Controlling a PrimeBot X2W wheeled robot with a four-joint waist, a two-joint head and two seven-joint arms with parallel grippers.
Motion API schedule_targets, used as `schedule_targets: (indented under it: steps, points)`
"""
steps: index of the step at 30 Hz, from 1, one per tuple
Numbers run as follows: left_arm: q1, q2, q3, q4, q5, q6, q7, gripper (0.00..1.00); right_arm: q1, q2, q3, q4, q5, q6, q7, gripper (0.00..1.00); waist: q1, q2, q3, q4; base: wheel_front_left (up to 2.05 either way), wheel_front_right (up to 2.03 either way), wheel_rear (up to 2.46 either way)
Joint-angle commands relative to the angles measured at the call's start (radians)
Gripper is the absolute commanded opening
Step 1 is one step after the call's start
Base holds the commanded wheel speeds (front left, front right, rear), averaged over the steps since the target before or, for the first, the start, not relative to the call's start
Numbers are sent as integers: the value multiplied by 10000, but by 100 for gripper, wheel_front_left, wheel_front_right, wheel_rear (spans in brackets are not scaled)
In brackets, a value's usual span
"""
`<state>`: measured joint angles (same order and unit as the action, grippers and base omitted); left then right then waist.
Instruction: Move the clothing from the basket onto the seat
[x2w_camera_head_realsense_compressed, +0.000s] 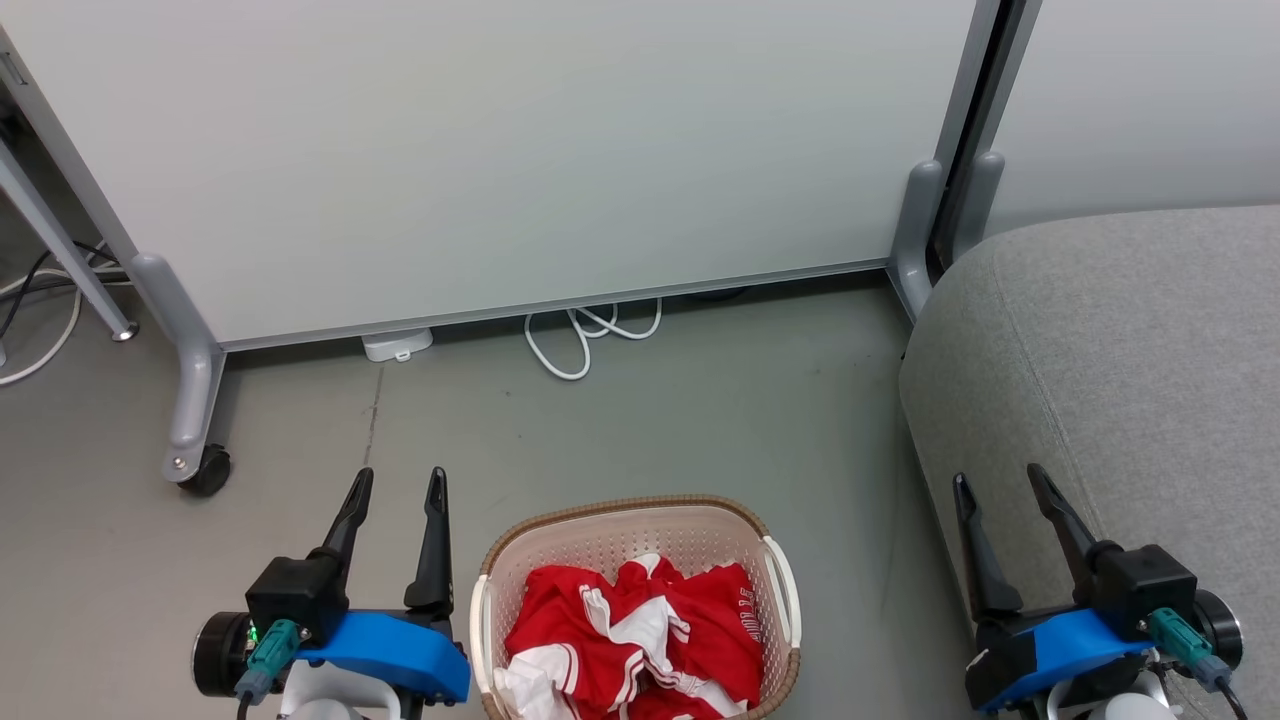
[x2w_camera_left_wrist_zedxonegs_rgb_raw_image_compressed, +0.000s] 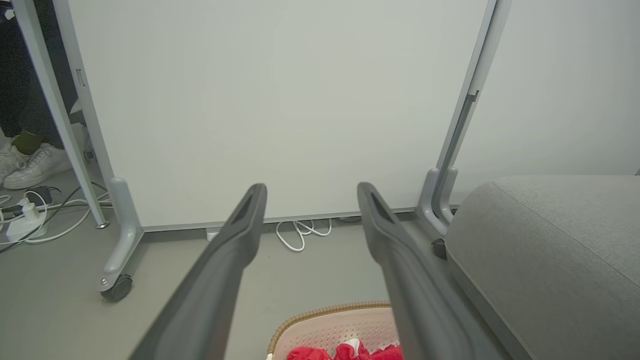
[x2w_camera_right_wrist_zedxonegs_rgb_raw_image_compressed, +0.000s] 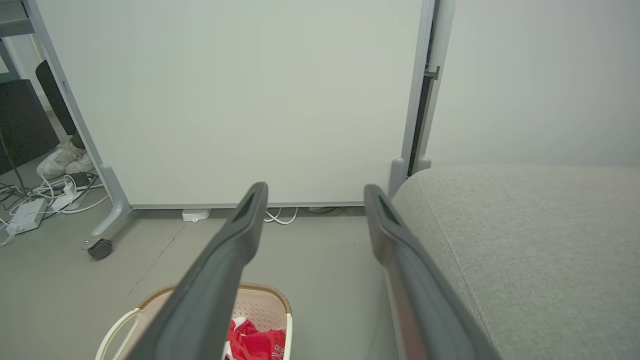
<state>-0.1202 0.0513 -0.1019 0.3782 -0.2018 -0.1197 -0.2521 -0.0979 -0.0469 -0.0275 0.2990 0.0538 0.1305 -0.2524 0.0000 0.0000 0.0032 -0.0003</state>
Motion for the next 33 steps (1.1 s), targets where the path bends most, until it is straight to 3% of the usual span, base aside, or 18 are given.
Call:
schedule_targets:
  steps: [1, 21, 33]
  points:
    - [-127, -11, -15, 24, 160, -33, -82, 100, -2, -58, 0, -48, -154, 4, -85, 100, 0, 0, 4, 6, 0, 0, 0]
    - [-121, -12, -77, 221, 276, -29, -148, 100, -77, -58, 124, -19, -217, 3, -139, 100, 0, 0, 96, -46, 0, 0, 0]
    - [-629, 49, 150, 715, 366, 118, -146, 100, -928, -50, 979, -415, -125, 3, -136, 100, 0, 0, 1734, -1190, 0, 0, 0]
